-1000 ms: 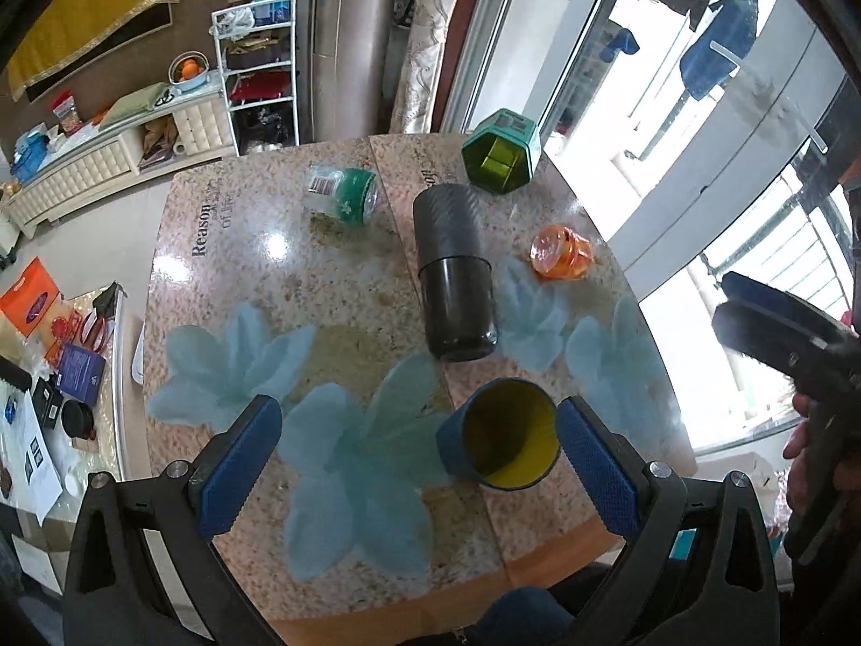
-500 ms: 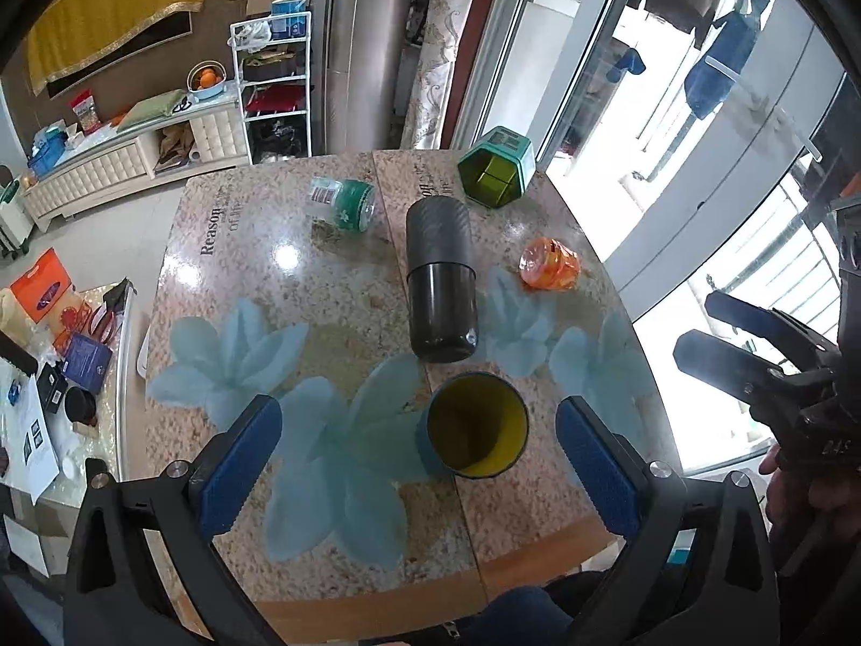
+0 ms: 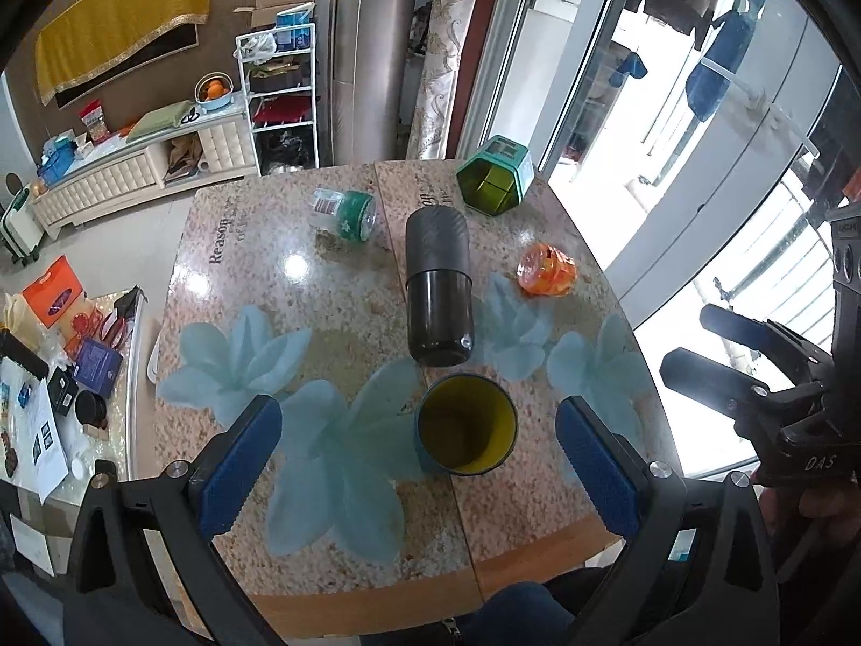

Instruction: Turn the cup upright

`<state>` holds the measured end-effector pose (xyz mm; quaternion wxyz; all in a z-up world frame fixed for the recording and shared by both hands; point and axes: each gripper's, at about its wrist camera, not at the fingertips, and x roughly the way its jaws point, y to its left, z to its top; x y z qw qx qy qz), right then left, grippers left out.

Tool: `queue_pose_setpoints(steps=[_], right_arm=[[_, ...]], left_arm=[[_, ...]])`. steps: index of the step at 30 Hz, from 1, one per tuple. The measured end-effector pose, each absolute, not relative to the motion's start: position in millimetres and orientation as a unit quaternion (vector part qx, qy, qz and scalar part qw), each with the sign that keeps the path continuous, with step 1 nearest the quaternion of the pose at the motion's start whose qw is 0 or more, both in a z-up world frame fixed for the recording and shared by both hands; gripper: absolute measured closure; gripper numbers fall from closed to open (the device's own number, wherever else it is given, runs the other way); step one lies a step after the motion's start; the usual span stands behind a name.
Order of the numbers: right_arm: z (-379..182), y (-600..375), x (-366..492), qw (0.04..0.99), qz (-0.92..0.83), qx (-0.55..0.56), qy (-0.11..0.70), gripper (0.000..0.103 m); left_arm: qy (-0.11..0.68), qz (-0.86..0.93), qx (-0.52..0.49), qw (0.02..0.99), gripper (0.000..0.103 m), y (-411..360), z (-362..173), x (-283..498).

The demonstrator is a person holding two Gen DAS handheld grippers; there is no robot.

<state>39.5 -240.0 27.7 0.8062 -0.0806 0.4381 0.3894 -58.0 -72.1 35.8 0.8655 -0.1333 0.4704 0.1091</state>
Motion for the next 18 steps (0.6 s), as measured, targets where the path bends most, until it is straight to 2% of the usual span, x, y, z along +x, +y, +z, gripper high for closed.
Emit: queue_pose_setpoints(steps=[18], right_arm=[[25.8, -245.6, 38.4, 0.802, 0.389, -0.079, 0.446, 0.000]], left_arm=[[0.479, 0.101, -0.147, 0.860, 0.001, -72.0, 27.1, -58.7]])
